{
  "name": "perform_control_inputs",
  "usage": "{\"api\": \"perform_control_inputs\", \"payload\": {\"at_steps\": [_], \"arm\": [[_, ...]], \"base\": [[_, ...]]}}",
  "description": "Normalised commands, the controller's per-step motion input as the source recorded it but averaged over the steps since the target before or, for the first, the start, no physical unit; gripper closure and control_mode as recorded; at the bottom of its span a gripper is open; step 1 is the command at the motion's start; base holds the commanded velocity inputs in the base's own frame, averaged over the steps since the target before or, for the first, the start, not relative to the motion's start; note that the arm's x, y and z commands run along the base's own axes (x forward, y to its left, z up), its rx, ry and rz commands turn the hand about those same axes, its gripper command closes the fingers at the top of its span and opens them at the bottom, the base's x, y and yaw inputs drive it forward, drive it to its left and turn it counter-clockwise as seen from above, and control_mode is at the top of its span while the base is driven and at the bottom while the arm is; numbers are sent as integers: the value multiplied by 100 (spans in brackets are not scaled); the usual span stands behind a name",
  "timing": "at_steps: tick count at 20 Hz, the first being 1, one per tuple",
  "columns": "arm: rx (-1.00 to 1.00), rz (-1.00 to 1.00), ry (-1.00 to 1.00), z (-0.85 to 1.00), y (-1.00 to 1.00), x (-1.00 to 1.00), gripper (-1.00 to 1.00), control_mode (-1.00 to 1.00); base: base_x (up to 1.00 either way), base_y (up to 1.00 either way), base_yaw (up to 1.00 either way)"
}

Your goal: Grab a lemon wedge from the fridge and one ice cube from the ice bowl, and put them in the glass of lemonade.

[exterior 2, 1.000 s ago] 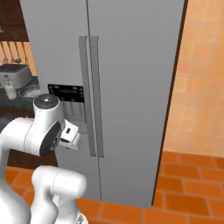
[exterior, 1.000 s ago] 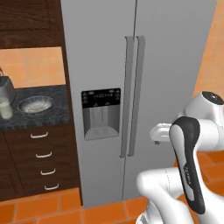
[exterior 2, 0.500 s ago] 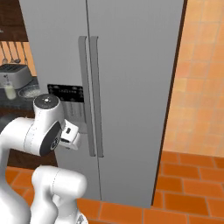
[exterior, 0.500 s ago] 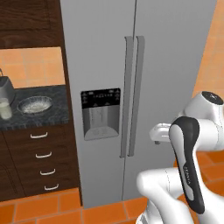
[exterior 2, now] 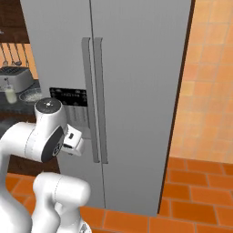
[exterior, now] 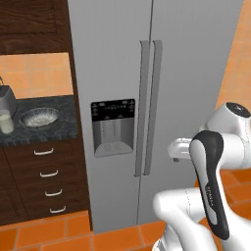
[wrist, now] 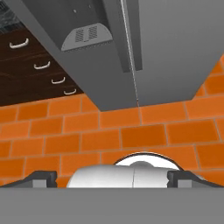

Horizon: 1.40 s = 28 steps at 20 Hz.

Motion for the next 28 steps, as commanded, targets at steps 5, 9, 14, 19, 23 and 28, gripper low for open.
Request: {"api": "perform_control_inputs", "payload": {"at_steps": [5, 9, 14, 19, 23, 28], "arm": [[-3, 7, -23, 63, -27, -26, -100, -100], [-15, 3, -37, 100, -14, -2, -100, -100], [-23, 0, -20, 100, 1, 29, -100, -100], [-21, 0, -4, 61, 18, 91, -100, -100], [0, -1, 0, -15, 0, 100, -100, -100], [0, -10, 8, -58, 0, 100, -100, -100]], "base": [[0, 0, 0], [0, 0, 0], [0, 0, 0], [0, 0, 0], [0, 0, 0], [0, 0, 0]]}}
